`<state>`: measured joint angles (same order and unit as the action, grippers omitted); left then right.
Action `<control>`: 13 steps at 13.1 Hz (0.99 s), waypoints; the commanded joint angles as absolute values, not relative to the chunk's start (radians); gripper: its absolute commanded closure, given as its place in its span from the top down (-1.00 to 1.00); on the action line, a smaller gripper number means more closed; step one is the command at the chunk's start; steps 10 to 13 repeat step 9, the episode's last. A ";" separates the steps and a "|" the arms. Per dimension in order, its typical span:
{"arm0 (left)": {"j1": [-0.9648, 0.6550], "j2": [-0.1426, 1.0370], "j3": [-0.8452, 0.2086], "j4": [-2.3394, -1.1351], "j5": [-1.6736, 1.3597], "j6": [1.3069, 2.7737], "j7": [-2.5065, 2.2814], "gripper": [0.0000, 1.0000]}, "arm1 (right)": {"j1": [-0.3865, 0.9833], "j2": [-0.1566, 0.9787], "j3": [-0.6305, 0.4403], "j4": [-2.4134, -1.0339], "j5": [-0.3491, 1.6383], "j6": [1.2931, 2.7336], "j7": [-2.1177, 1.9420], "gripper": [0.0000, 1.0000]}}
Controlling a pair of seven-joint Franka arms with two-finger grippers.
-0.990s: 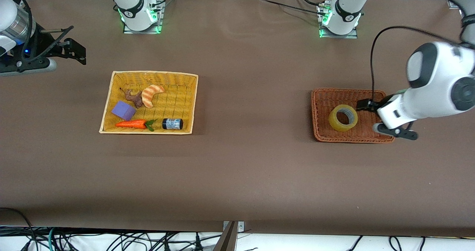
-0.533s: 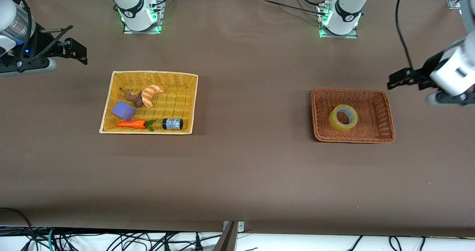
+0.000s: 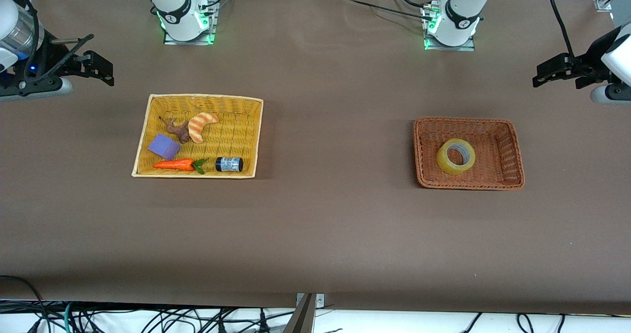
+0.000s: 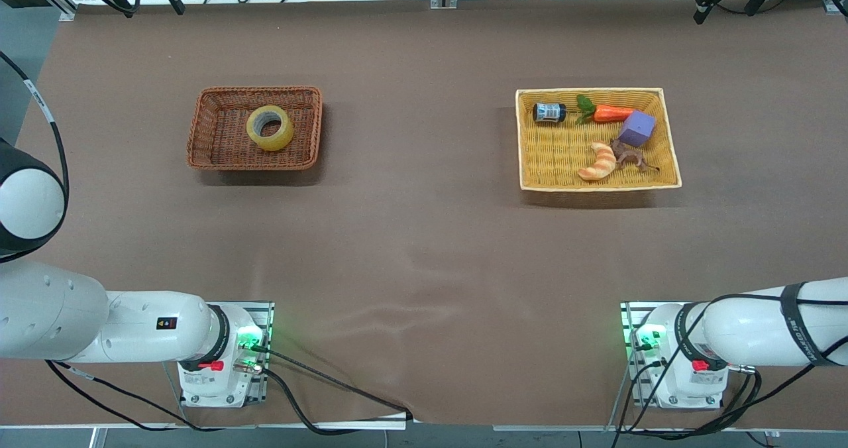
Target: Transfer tape with both arms
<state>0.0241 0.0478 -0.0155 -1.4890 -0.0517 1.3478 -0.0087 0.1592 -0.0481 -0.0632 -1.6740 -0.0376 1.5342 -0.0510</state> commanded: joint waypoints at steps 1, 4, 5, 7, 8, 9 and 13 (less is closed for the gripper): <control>0.023 0.048 -0.006 -1.493 -0.083 1.345 0.017 1.00 | 0.152 -0.044 -0.063 -1.651 -0.021 1.513 -0.049 1.00; 0.021 0.051 -0.008 -1.488 -0.083 1.345 0.017 1.00 | 0.152 -0.046 -0.063 -1.651 -0.021 1.513 -0.049 1.00; 0.023 0.052 -0.008 -1.486 -0.086 1.347 0.017 1.00 | 0.152 -0.046 -0.063 -1.651 -0.021 1.513 -0.049 1.00; 0.023 0.054 -0.006 -1.483 -0.086 1.347 0.017 1.00 | 0.152 -0.046 -0.063 -1.651 -0.021 1.513 -0.051 1.00; 0.023 0.054 -0.006 -1.482 -0.087 1.347 0.017 1.00 | 0.152 -0.046 -0.063 -1.651 -0.021 1.513 -0.049 1.00; 0.023 0.054 -0.006 -1.482 -0.087 1.347 0.017 1.00 | 0.152 -0.045 -0.061 -1.649 -0.021 1.517 -0.048 1.00; 0.023 0.054 -0.006 -1.482 -0.087 1.347 0.017 1.00 | 0.152 -0.045 -0.061 -1.649 -0.021 1.517 -0.048 1.00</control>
